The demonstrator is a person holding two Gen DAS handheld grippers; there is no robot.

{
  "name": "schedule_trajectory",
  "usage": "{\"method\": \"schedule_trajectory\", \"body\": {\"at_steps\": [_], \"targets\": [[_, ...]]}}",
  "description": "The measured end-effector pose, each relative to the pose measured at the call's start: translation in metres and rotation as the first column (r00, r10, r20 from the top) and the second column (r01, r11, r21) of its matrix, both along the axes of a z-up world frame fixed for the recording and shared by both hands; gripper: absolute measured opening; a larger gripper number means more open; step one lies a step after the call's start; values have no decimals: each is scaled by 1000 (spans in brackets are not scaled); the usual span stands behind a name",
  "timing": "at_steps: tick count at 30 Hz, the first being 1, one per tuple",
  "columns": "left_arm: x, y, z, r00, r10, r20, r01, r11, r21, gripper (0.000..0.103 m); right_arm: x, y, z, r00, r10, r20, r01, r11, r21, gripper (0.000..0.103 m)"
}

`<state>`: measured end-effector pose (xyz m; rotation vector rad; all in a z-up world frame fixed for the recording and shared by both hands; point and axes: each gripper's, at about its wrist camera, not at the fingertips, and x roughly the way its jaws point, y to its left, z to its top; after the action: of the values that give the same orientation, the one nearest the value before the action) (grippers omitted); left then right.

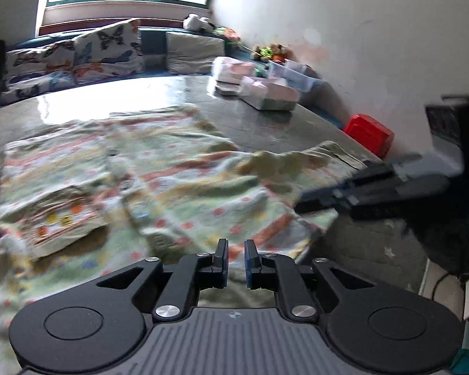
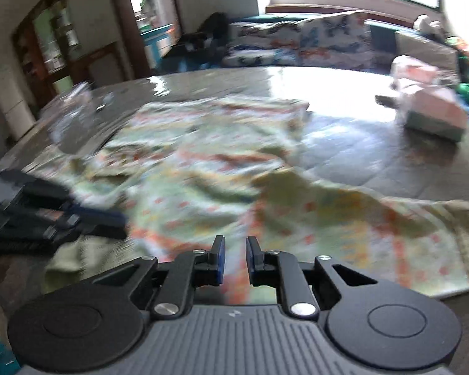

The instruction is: Fold clothes

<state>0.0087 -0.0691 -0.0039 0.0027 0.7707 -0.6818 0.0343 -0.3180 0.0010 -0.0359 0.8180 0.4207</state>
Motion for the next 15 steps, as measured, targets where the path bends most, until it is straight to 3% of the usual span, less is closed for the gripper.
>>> {"method": "schedule_trajectory", "body": {"at_steps": [12,15], "targets": [[-12,-25,-14,995,-102,-16,102,994,29,16,58,-28,-20,987,-153,46,155,986,-55,13],[-14,-25,-15,994,-113,-11,114,993,36,17,69,-34,-20,985,-169,43,170,985,-26,12]]}}
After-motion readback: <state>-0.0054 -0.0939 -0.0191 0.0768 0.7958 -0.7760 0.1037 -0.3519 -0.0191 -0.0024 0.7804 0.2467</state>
